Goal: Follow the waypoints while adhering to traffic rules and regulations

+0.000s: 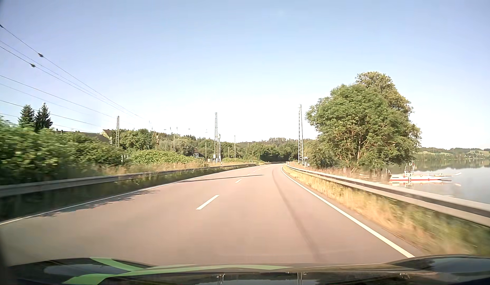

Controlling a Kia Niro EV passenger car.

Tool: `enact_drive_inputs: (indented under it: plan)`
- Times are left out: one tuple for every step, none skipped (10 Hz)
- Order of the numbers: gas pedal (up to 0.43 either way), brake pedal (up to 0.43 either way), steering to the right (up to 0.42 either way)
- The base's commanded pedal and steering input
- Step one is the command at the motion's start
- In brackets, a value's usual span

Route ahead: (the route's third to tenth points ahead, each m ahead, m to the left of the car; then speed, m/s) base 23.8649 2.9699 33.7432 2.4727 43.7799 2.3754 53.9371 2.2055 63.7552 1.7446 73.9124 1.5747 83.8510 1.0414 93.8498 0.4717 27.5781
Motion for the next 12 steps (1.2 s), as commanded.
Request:
enact_drive_inputs:
  plan:
    - [0.268, 0.000, 0.003]
    - [0.268, 0.000, 0.003]
    - [0.280, 0.000, 0.003]
    - [0.280, 0.000, 0.004]
    - [0.287, 0.000, 0.004]
    - [0.287, 0.000, 0.005]
    - [0.287, 0.000, 0.006]
    - [0.280, 0.000, 0.006]
    - [0.248, 0.000, 0.006]
    - [0.228, 0.000, 0.006]
    - [0.228, 0.000, 0.006]
    - [0.228, 0.000, 0.006]
